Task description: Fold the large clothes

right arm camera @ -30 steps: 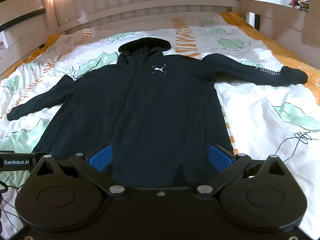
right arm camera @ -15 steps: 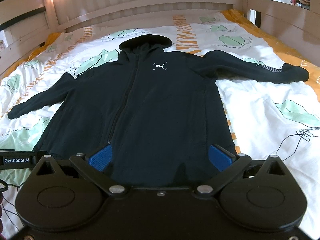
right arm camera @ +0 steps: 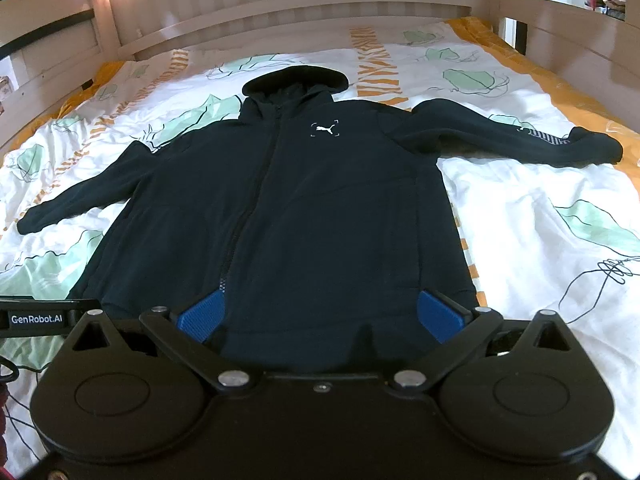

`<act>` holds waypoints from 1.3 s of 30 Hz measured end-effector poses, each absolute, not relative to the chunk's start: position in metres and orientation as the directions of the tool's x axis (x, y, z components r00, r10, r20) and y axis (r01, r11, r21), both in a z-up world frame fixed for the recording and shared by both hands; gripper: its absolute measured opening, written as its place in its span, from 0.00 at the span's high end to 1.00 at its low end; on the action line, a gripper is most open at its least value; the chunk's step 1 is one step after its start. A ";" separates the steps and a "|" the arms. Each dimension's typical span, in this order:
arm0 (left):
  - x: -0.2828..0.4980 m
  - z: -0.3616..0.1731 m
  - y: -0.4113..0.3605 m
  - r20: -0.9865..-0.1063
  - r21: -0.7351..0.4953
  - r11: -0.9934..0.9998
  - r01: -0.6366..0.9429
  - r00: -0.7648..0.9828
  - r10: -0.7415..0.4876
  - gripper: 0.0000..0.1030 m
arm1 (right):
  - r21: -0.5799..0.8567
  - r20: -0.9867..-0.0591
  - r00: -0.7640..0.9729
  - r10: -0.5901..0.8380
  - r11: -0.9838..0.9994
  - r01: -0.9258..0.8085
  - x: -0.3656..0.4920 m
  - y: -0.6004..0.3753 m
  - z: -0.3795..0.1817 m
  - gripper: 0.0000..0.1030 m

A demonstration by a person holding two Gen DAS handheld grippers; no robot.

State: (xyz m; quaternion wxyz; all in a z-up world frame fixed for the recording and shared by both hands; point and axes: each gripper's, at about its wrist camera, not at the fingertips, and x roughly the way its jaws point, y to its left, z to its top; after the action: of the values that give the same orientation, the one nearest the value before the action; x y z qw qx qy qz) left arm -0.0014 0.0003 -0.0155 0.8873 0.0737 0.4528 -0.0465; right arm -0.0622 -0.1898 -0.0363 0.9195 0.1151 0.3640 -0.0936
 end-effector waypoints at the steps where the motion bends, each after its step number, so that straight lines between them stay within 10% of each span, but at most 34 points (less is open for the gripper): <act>1: -0.002 -0.016 0.000 -0.811 0.088 0.985 0.150 0.585 -0.016 0.09 | 0.143 -0.692 0.717 -0.088 0.956 0.256 -0.062 -0.189 -0.036 0.01; 39: 0.002 -0.020 0.001 -0.828 0.081 0.985 0.154 0.560 -0.020 0.09 | 0.151 -0.715 0.696 -0.065 0.958 0.244 -0.056 -0.188 -0.042 0.01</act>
State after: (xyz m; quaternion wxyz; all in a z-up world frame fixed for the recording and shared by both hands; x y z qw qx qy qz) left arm 0.0017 0.0011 -0.0197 0.8803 0.0719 0.4663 -0.0492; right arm -0.0556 -0.1884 -0.0422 0.9134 0.1179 0.3802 -0.0847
